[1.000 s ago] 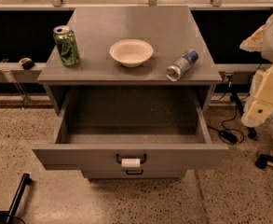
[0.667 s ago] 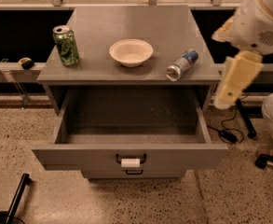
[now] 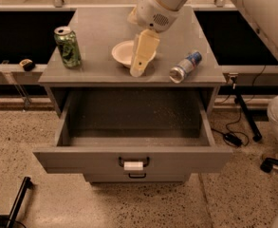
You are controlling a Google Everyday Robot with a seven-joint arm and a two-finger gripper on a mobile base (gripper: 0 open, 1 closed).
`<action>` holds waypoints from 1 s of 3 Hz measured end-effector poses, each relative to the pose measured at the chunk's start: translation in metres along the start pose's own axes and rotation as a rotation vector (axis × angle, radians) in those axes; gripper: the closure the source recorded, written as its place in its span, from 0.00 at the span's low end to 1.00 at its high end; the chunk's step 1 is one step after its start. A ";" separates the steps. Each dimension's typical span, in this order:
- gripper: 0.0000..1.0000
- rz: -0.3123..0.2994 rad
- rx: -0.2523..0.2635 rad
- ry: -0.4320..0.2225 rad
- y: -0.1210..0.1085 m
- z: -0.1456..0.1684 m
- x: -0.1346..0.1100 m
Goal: Place green can into top drawer
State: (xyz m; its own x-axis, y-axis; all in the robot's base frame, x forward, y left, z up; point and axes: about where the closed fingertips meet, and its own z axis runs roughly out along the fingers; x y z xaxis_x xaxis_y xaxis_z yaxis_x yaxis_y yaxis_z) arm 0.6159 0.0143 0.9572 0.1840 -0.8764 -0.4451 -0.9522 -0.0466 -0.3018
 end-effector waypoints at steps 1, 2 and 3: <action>0.00 0.000 0.000 0.000 0.000 0.000 0.000; 0.00 -0.028 0.064 -0.129 -0.037 0.024 -0.004; 0.00 -0.043 0.175 -0.340 -0.084 0.051 -0.021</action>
Offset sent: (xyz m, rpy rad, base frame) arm 0.0912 0.0338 -0.0061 0.2751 -0.1610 0.0718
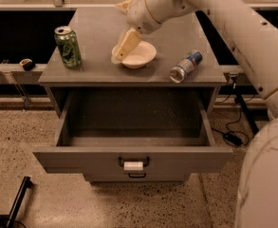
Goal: Place green can into top drawer
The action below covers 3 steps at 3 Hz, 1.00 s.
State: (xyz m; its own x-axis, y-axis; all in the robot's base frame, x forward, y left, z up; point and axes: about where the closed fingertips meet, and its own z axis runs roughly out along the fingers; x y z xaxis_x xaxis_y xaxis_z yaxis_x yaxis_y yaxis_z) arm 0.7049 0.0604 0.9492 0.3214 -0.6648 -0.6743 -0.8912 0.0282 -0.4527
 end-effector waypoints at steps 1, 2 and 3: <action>0.00 0.037 0.119 -0.145 -0.041 0.042 -0.003; 0.00 0.111 0.151 -0.242 -0.069 0.083 -0.018; 0.00 0.186 0.061 -0.307 -0.066 0.125 -0.039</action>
Offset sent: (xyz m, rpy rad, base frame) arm 0.1182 0.1233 -0.0049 0.4292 0.0510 -0.0586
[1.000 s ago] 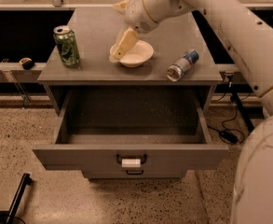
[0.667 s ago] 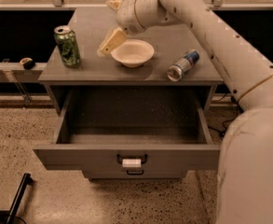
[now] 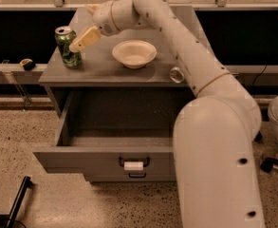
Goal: Place green can into top drawer
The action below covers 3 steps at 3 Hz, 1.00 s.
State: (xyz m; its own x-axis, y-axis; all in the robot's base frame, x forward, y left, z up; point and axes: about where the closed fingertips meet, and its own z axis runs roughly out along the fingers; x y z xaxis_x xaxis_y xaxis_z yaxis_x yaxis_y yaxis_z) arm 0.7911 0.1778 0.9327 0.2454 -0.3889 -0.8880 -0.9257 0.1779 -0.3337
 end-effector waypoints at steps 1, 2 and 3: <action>0.00 0.066 -0.090 -0.011 0.022 0.026 -0.006; 0.00 0.121 -0.151 -0.012 0.043 0.038 -0.003; 0.15 0.151 -0.202 -0.025 0.059 0.047 -0.002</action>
Offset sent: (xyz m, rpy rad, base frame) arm -0.0484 0.0521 -0.0369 0.0082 0.2554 0.1349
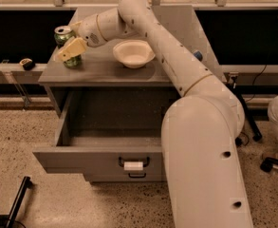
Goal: Place green can into top drawer
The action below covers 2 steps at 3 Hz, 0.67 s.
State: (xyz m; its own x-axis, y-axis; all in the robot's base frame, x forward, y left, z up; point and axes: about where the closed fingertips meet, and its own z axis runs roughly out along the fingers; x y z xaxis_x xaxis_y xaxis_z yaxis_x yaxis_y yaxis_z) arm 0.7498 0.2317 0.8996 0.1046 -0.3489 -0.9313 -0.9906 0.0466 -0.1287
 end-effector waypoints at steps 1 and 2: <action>0.38 0.006 -0.040 -0.039 0.007 0.009 -0.001; 0.61 -0.040 -0.070 -0.147 0.011 0.009 -0.014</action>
Offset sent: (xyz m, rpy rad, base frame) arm -0.0203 0.0122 0.0262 0.2725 -0.1182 0.1840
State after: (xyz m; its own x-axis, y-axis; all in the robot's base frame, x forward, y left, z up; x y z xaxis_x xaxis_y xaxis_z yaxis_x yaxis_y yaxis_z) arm 0.7380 0.2458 0.9076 0.1504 -0.2087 -0.9664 -0.9886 -0.0316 -0.1470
